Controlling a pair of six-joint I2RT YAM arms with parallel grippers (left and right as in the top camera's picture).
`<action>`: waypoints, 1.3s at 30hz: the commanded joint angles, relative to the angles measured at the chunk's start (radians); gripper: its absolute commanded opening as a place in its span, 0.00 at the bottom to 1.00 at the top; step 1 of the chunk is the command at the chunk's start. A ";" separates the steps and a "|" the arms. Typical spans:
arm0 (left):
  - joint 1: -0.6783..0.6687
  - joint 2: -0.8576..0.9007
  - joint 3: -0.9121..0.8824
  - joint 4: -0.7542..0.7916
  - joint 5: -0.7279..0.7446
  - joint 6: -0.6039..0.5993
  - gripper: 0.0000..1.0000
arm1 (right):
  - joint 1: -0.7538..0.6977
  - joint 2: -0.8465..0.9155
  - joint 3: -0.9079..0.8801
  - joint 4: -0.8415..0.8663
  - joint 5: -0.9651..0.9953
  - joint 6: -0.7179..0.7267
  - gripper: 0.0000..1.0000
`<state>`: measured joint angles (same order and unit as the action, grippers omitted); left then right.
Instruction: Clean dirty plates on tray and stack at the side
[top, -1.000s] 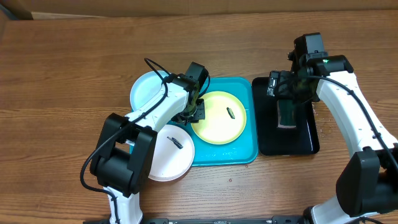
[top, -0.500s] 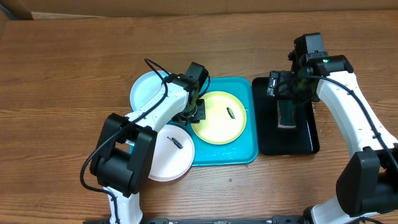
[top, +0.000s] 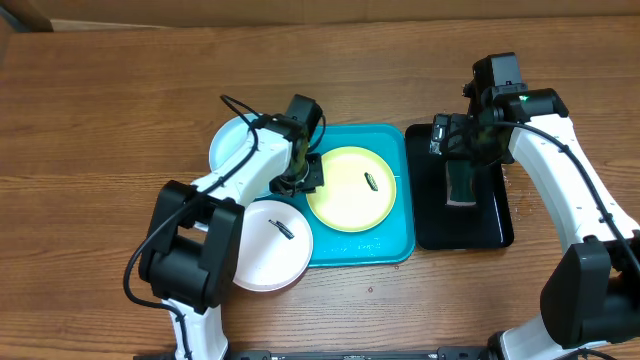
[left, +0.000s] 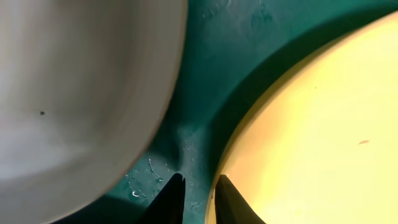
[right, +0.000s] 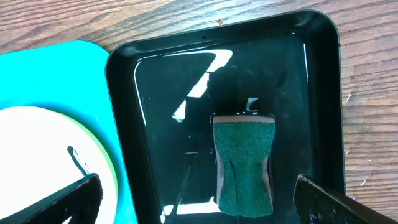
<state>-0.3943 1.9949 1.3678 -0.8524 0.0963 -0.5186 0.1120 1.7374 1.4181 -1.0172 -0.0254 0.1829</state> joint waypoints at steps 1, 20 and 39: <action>0.005 0.000 0.025 0.003 0.035 0.025 0.18 | -0.001 -0.002 0.002 0.003 0.009 -0.001 1.00; 0.009 -0.002 0.063 -0.014 0.041 0.048 0.18 | -0.001 -0.002 0.002 0.003 0.009 -0.001 1.00; -0.005 -0.002 0.034 -0.047 0.023 0.070 0.12 | -0.001 -0.002 0.002 0.063 0.005 -0.001 1.00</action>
<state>-0.3912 1.9949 1.4124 -0.9051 0.1310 -0.4648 0.1120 1.7374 1.4181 -0.9600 -0.0250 0.1822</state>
